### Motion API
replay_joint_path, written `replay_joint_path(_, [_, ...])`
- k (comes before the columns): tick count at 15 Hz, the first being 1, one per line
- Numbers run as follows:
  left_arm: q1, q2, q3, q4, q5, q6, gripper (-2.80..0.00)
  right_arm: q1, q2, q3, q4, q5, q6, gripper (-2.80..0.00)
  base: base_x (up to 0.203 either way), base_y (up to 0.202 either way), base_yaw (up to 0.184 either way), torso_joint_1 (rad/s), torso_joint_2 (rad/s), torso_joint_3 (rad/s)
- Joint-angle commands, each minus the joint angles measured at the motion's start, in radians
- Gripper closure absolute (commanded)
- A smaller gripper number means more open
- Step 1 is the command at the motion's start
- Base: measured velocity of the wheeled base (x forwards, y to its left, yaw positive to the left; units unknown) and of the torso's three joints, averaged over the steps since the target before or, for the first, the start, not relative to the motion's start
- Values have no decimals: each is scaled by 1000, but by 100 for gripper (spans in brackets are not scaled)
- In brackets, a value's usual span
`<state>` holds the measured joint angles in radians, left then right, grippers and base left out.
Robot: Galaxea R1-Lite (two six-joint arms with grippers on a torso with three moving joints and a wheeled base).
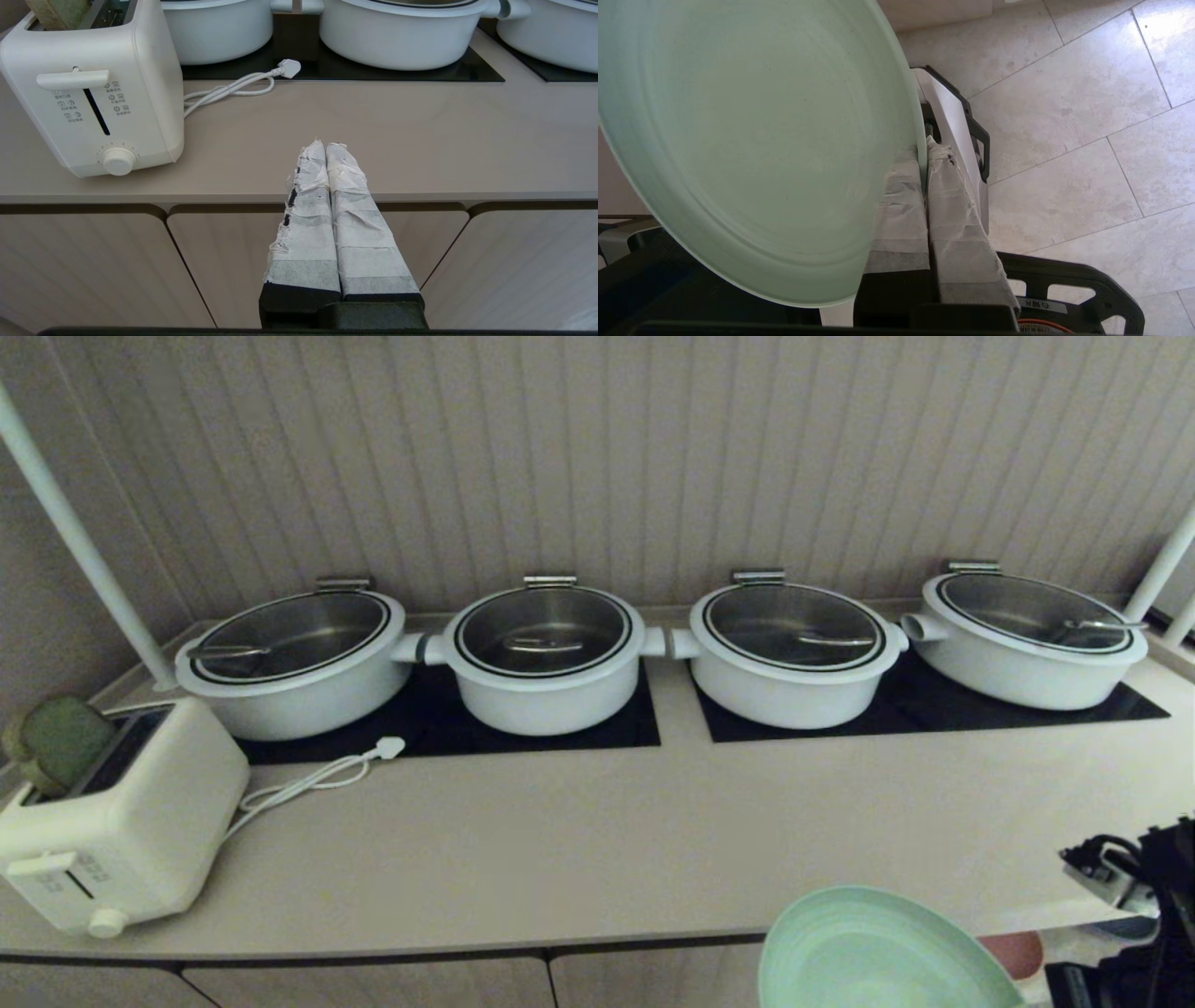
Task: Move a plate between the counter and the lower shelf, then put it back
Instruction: Put the plate in the cupboard
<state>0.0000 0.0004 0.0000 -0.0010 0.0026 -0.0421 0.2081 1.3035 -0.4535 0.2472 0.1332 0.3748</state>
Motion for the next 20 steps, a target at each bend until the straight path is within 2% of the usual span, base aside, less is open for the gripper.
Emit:
replay_joint_path(1, [0, 0, 0, -1, 0, -1, 0, 1, -7, 19, 1, 2, 3, 0, 0, 0, 0, 0, 0, 0])
replay_joint_path(5, [0, 0, 0, -1, 0, -1, 0, 1, -20, 33, 3, 2, 24, 0, 0, 0, 0, 0, 0, 0])
replay_joint_path(20, [0, 0, 0, -1, 0, -1, 0, 1, -18, 47, -2, 6, 24, 0, 0, 0, 0, 0, 0, 0])
